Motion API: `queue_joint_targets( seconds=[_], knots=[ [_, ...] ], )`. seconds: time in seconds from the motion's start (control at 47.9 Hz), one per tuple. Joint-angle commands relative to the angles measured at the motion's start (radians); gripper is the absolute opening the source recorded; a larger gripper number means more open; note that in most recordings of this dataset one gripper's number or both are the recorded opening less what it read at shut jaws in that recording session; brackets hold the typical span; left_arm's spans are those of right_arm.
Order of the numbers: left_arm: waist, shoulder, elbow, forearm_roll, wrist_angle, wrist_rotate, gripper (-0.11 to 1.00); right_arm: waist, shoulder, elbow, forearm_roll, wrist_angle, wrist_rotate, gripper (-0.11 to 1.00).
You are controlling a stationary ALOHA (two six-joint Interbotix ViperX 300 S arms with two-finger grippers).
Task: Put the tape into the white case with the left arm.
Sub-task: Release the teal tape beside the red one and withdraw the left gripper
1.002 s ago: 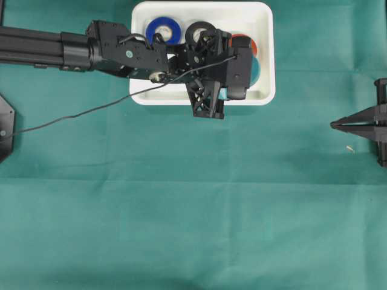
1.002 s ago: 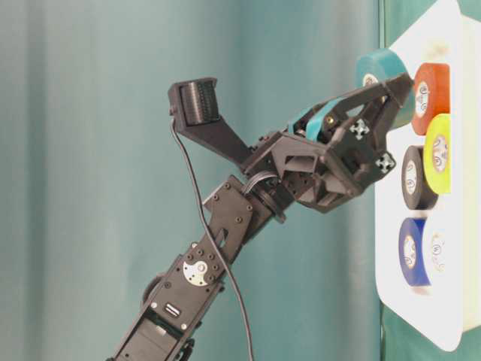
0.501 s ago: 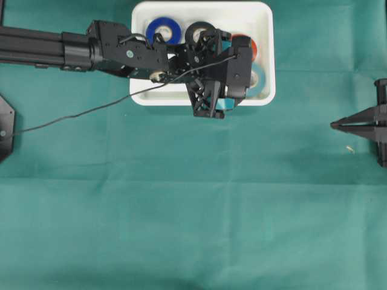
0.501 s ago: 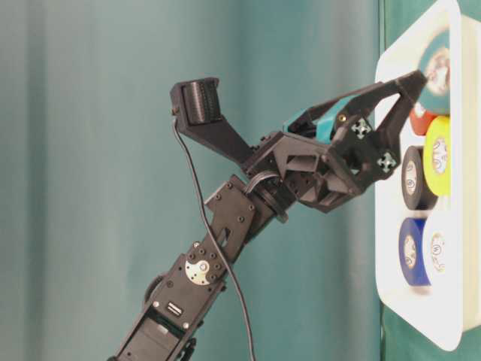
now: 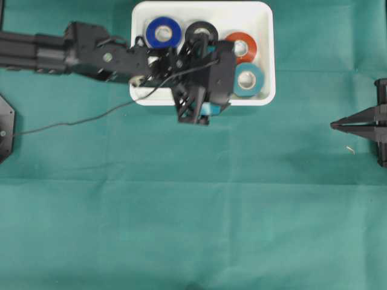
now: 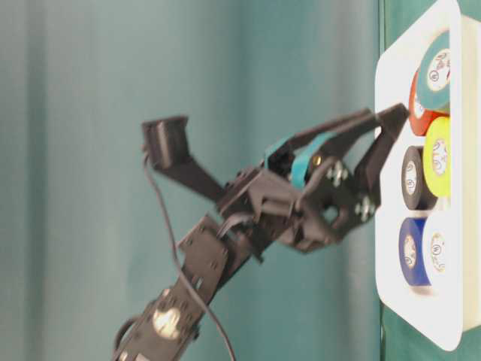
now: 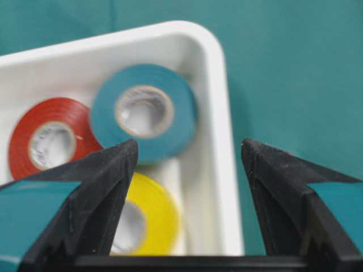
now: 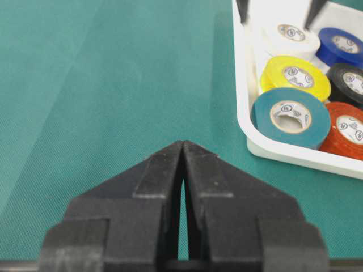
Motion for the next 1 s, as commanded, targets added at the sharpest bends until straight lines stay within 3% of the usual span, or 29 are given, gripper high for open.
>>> queue_joint_targets(
  seconds=[0.0,0.188,0.605,0.981],
  knots=[
    [-0.023,-0.074,0.020,-0.003,-0.011,-0.002,0.73,-0.002,0.006,-0.009,-0.002,-0.006,-0.002,-0.09],
    [-0.074,-0.158,0.120,-0.005,-0.035,-0.011,0.73,-0.002,0.006,-0.009,0.000,-0.006,-0.002,-0.09],
    [-0.118,-0.339,0.353,-0.005,-0.161,-0.152,0.73,-0.002,0.006,-0.009,0.000,-0.006,-0.002,-0.09],
    [-0.129,-0.508,0.522,-0.003,-0.219,-0.167,0.73,-0.002,0.005,-0.008,-0.002,-0.006,0.000,-0.09]
  ],
)
